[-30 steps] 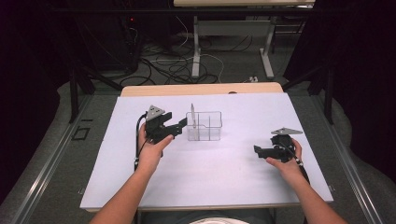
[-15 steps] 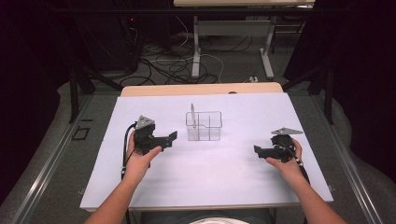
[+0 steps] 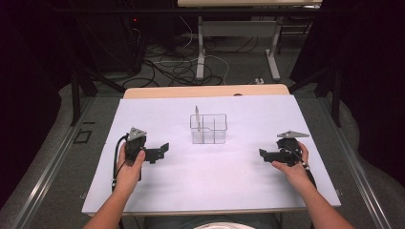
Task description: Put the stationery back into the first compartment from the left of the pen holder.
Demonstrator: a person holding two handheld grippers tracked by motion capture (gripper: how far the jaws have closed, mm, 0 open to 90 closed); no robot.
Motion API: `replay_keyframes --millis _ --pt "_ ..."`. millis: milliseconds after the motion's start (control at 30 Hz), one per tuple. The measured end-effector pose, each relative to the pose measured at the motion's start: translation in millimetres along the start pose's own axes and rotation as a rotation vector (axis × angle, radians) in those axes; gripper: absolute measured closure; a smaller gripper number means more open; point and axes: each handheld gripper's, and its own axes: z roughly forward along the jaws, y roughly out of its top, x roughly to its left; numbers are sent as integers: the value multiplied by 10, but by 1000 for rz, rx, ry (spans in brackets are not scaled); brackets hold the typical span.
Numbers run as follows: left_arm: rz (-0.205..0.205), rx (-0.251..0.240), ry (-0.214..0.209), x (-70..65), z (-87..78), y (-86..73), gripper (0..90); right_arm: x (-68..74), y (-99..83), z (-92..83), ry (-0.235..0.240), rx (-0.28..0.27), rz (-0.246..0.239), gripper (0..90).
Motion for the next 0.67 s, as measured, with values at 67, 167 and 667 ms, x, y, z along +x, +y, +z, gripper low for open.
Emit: replay_keyframes --millis 67,167,667 --pt "18 14 9 27 -13 -45 3 4 -1 2 2 1 -2 69" --pt "32 27 12 53 -30 -99 3 11 -1 1 4 3 -4 69" --pt "7 10 21 132 -9 -145 3 25 2 21 6 4 -3 69"
